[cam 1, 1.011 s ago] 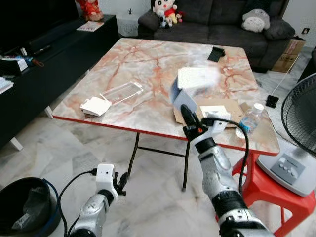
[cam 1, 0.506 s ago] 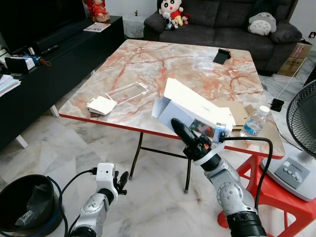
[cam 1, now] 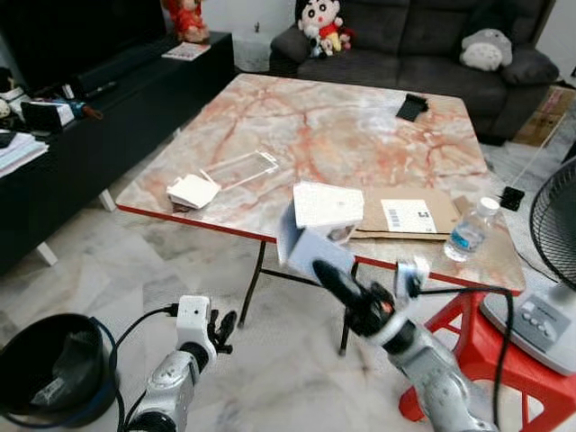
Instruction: Picking trash to rubbish bin
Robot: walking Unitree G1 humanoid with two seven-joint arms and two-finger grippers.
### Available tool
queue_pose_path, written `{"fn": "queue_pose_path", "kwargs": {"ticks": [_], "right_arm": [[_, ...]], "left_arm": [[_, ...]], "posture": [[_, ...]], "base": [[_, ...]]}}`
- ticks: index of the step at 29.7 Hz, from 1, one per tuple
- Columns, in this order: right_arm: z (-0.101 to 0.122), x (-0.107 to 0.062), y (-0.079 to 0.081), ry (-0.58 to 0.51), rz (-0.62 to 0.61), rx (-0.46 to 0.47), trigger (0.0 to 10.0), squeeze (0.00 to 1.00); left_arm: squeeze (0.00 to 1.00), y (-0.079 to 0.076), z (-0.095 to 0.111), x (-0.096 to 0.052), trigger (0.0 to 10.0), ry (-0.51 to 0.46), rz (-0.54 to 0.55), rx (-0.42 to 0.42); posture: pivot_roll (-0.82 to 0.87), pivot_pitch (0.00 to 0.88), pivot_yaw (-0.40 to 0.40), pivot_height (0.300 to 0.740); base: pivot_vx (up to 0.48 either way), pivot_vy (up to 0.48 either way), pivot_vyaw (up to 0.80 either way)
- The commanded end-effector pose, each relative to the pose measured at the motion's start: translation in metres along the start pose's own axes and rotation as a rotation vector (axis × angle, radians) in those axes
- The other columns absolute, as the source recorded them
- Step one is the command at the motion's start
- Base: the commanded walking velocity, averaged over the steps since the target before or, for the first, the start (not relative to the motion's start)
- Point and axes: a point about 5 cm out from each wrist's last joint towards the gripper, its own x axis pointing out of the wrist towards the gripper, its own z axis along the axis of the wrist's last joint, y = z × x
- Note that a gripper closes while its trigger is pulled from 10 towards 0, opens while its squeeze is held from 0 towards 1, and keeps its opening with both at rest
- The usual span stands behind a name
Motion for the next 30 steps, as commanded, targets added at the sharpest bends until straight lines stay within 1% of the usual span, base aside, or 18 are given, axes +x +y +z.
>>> {"fn": "queue_pose_path", "kwargs": {"ticks": [1,2,3,6,8,9,10,13,15,17,18,19,20,21,22,26,29,30], "right_arm": [[0.003,0.001,0.004,0.008,0.024,-0.015,10.0,0.0],[0.003,0.001,0.004,0.008,0.024,-0.015,10.0,0.0],[0.0,-0.006,-0.002,0.006,-0.032,-0.009,10.0,0.0],[-0.005,-0.022,-0.012,-0.006,-0.12,0.02,10.0,0.0],[-0.006,-0.025,-0.011,-0.01,-0.127,0.029,10.0,0.0],[-0.009,-0.034,-0.012,-0.009,-0.141,0.047,10.0,0.0],[-0.009,-0.034,-0.012,-0.009,-0.141,0.047,10.0,0.0],[-0.013,-0.052,-0.014,-0.008,-0.193,0.065,10.0,0.0],[-0.014,-0.065,-0.021,-0.02,-0.286,0.063,10.0,0.0],[-0.014,-0.07,-0.024,-0.032,-0.315,0.066,10.0,0.0],[-0.014,-0.08,-0.028,-0.047,-0.371,0.07,10.0,0.0],[-0.014,-0.08,-0.028,-0.047,-0.371,0.07,10.0,0.0],[-0.015,-0.094,-0.034,-0.054,-0.45,0.074,10.0,0.0],[-0.015,-0.094,-0.034,-0.054,-0.45,0.074,10.0,0.0],[-0.017,-0.099,-0.036,-0.052,-0.483,0.075,10.0,0.0],[-0.024,-0.125,-0.043,-0.06,-0.629,0.093,10.0,0.0],[-0.029,-0.138,-0.048,-0.062,-0.723,0.099,10.0,0.0],[-0.033,-0.145,-0.051,-0.057,-0.792,0.101,10.0,0.0]], "left_arm": [[0.0,-0.003,0.001,0.003,10.0,0.01,-0.021,0.015],[0.0,-0.003,0.001,0.003,10.0,0.01,-0.021,0.015],[0.0,-0.004,0.001,0.003,10.0,0.011,-0.024,0.014],[0.0,-0.006,0.001,0.004,10.0,0.008,-0.035,0.015],[0.0,-0.007,0.001,0.004,10.0,0.007,-0.038,0.015],[0.0,-0.008,0.001,0.004,10.0,0.008,-0.045,0.014],[0.0,-0.008,0.001,0.004,10.0,0.008,-0.045,0.014],[0.0,-0.01,0.0,0.004,10.0,0.011,-0.056,0.015],[0.0,-0.011,0.0,0.004,10.0,0.012,-0.06,0.014],[0.0,-0.011,0.0,0.004,10.0,0.012,-0.061,0.014],[0.0,-0.011,0.0,0.004,10.0,0.013,-0.062,0.014],[0.0,-0.011,0.0,0.004,10.0,0.013,-0.062,0.014],[0.0,-0.012,-0.001,0.005,10.0,0.014,-0.064,0.012],[0.0,-0.012,-0.001,0.005,10.0,0.014,-0.064,0.012],[0.0,-0.012,-0.001,0.005,10.0,0.015,-0.065,0.011],[0.0,-0.013,-0.002,0.004,10.0,0.017,-0.067,0.008],[0.0,-0.013,-0.003,0.004,10.0,0.02,-0.065,0.007],[0.0,-0.013,-0.004,0.004,10.0,0.023,-0.063,0.006]], "posture": [[0.04,0.0,-0.014,0.74],[0.04,0.0,-0.014,0.74],[0.04,0.0,-0.015,0.74],[0.04,0.0,-0.016,0.74],[0.04,0.0,-0.014,0.74],[0.04,0.0,-0.014,0.74],[0.04,0.0,-0.014,0.74],[0.03,0.0,-0.013,0.74],[0.03,0.0,-0.013,0.74],[0.03,0.0,-0.013,0.74],[0.03,0.0,-0.014,0.74],[0.03,0.0,-0.014,0.74],[0.02,0.0,-0.016,0.74],[0.02,0.0,-0.016,0.74],[0.03,0.0,-0.016,0.74],[0.02,0.0,-0.018,0.74],[0.02,0.0,-0.018,0.74],[0.02,0.0,-0.018,0.74]], "base": [[0.0,0.0,0.0],[0.0,0.0,0.0],[0.0,0.0,0.0],[0.0,0.0,0.0],[0.0,0.0,0.0],[0.0,0.0,0.0],[0.0,0.0,0.0],[0.0,0.0,0.0],[0.0,0.0,0.0],[0.0,0.0,0.0],[0.0,0.0,0.0],[0.0,0.0,0.0],[0.0,0.0,0.0],[0.0,0.0,0.0],[0.0,0.0,0.0],[0.0,0.0,0.0],[0.0,0.0,0.0],[0.0,0.0,0.0]]}}
